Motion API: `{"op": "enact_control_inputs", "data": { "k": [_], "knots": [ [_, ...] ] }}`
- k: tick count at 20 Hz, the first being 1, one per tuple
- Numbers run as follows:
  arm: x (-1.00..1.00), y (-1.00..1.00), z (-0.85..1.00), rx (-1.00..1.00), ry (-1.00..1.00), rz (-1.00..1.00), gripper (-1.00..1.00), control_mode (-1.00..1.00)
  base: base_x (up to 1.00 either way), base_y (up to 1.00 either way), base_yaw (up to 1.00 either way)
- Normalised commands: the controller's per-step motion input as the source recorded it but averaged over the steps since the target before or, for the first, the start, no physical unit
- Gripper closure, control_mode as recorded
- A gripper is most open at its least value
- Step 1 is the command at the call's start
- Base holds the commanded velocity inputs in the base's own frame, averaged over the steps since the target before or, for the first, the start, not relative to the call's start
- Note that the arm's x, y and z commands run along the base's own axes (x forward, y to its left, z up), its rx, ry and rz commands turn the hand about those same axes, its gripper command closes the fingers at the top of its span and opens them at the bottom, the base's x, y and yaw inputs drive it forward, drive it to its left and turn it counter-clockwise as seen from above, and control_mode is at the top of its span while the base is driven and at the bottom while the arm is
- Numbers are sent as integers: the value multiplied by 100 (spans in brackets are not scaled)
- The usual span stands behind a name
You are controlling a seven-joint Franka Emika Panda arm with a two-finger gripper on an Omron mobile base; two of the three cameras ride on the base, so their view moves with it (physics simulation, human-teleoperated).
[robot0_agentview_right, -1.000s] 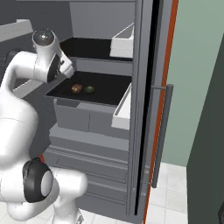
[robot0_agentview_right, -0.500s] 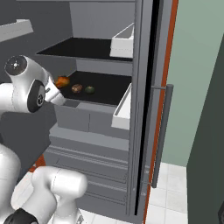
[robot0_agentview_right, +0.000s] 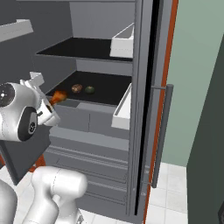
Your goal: Gather the squash and potato from the fridge and place them on a tray on the dining counter. Then gather the chicken drumstick and steak from the fridge and place them on the other tray.
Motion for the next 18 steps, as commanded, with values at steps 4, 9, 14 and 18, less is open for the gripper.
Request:
{"op": "enact_control_inputs", "data": {
  "k": [4,9,14,18],
  "knots": [
    [-8,-11,-9,4,0,0,100,-100,0,0,0],
    [0,-20,0,8,-2,0,100,-100,0,0,0],
    [0,-13,0,7,0,0,100,-100,0,0,0],
    [-1,-5,0,4,-4,0,100,-100,0,0,0]
  ]
}}
